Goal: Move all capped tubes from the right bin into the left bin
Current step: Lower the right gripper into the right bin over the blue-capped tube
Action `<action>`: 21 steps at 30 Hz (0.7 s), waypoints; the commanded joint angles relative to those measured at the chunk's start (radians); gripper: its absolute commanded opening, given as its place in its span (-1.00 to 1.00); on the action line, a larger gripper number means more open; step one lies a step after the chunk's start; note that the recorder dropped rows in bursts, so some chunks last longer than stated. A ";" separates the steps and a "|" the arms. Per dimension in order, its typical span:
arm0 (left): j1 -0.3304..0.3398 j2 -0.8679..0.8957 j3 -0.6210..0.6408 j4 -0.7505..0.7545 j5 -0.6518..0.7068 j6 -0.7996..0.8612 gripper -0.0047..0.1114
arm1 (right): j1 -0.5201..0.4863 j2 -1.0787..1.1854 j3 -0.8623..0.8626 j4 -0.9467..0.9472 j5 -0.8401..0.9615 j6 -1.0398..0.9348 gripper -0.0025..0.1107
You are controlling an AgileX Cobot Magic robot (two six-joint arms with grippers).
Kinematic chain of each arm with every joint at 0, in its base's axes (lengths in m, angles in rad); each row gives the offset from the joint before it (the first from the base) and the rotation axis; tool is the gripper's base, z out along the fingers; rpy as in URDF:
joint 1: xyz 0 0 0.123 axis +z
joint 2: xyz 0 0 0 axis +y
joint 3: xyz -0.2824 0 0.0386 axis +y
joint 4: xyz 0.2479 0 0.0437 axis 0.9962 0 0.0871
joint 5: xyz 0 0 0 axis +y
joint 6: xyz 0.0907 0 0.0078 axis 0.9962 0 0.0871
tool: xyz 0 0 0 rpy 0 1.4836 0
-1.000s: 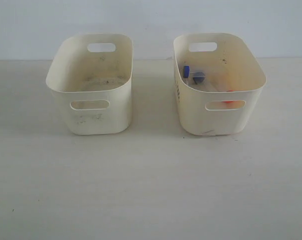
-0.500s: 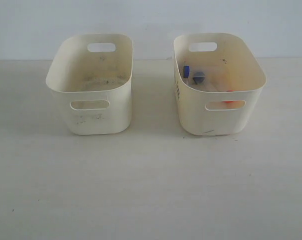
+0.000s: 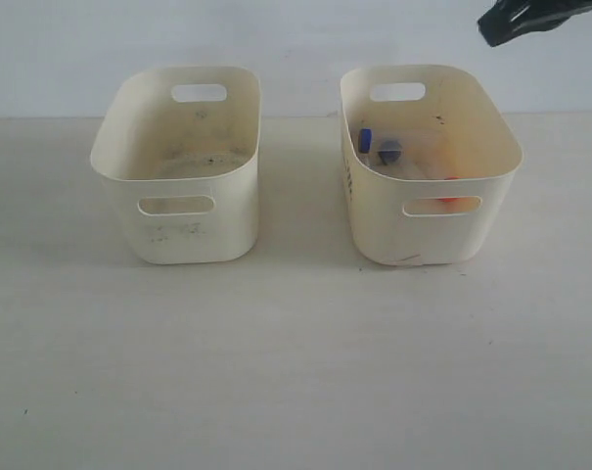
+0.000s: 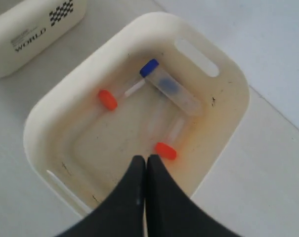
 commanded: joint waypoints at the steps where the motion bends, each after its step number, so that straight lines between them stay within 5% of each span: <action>1: -0.004 -0.004 0.003 -0.009 0.001 -0.002 -0.85 | -0.001 0.165 -0.111 -0.007 0.097 -0.186 -0.96; 10: -0.004 -0.004 0.003 -0.009 0.001 -0.002 -0.85 | 0.021 0.414 -0.206 0.002 0.017 -0.546 -0.96; 15: -0.004 -0.004 0.003 -0.009 0.001 -0.002 -0.85 | 0.067 0.501 -0.253 -0.062 -0.047 -0.563 -0.94; 21: -0.004 -0.004 0.003 -0.009 0.001 -0.002 -0.85 | 0.100 0.554 -0.279 -0.109 -0.171 -0.561 -0.43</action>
